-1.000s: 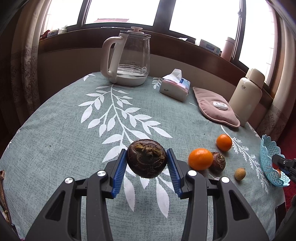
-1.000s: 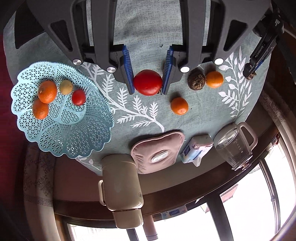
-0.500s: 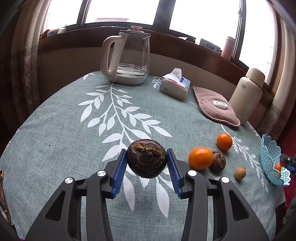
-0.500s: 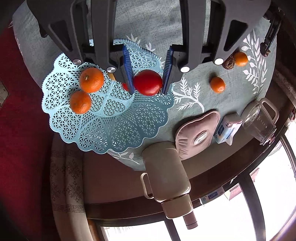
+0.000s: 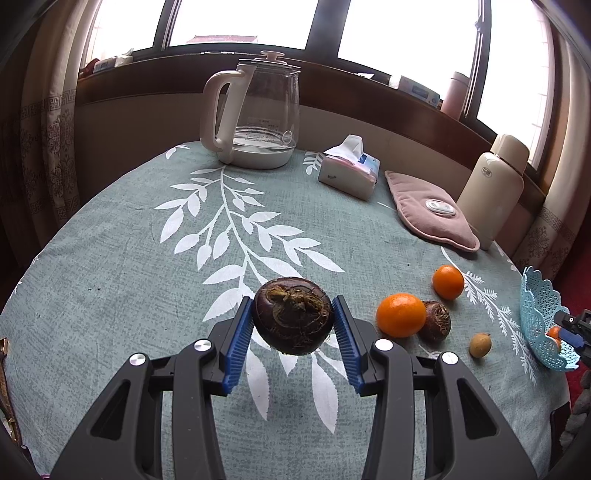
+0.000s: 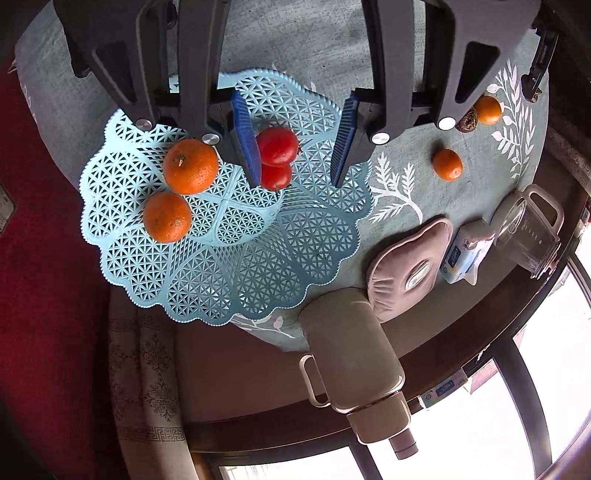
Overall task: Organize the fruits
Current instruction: 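Carry the tomato into the blue basket and open the right tool, then carry the brown fruit into the blue basket and open the left tool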
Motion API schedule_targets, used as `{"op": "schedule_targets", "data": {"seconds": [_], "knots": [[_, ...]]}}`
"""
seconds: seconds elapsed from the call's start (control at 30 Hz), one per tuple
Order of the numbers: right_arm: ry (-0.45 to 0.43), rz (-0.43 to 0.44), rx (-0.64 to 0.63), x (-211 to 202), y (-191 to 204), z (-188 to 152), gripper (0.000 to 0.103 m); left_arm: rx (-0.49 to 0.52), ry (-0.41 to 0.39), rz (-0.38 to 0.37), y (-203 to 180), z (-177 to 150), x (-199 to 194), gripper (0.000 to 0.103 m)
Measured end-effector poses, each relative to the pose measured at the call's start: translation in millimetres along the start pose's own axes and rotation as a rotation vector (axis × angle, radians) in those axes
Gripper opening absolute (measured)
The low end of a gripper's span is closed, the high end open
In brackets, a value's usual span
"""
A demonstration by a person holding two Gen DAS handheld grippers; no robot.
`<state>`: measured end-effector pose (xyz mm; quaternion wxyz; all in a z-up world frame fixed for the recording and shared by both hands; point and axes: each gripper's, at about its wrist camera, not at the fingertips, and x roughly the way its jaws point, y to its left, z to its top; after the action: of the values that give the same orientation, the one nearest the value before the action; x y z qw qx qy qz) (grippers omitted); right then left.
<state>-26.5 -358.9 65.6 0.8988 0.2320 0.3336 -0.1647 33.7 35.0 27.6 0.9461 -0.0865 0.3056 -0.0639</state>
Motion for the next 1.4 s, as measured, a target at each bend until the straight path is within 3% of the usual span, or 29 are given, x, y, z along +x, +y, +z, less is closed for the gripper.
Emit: {"op": "schedule_targets", "data": {"seconds": [0.73,0.9,1.23,1.4], "knots": [[-0.09,-0.031,0.039,-45.7,-40.0,-9.6,0.044,0.069,0.002,-0.074,-22.8,3.2,-15.7,0.044],[-0.1,-0.019,0.04,-50.3,-47.0,-10.3,0.044,0.096,0.023,-0.15,-48.8,3.8,-22.4,0.044],[-0.14,-0.012,0.023,-63.7,-60.1,-11.1,0.045,0.158,0.1,-0.373,-119.5,7.5,-24.3,0.044],[-0.143,-0.009,0.034,-64.7,-70.6,-10.7,0.045,0.217,0.11,-0.432,-156.1,6.3,-24.8,0.044]]}}
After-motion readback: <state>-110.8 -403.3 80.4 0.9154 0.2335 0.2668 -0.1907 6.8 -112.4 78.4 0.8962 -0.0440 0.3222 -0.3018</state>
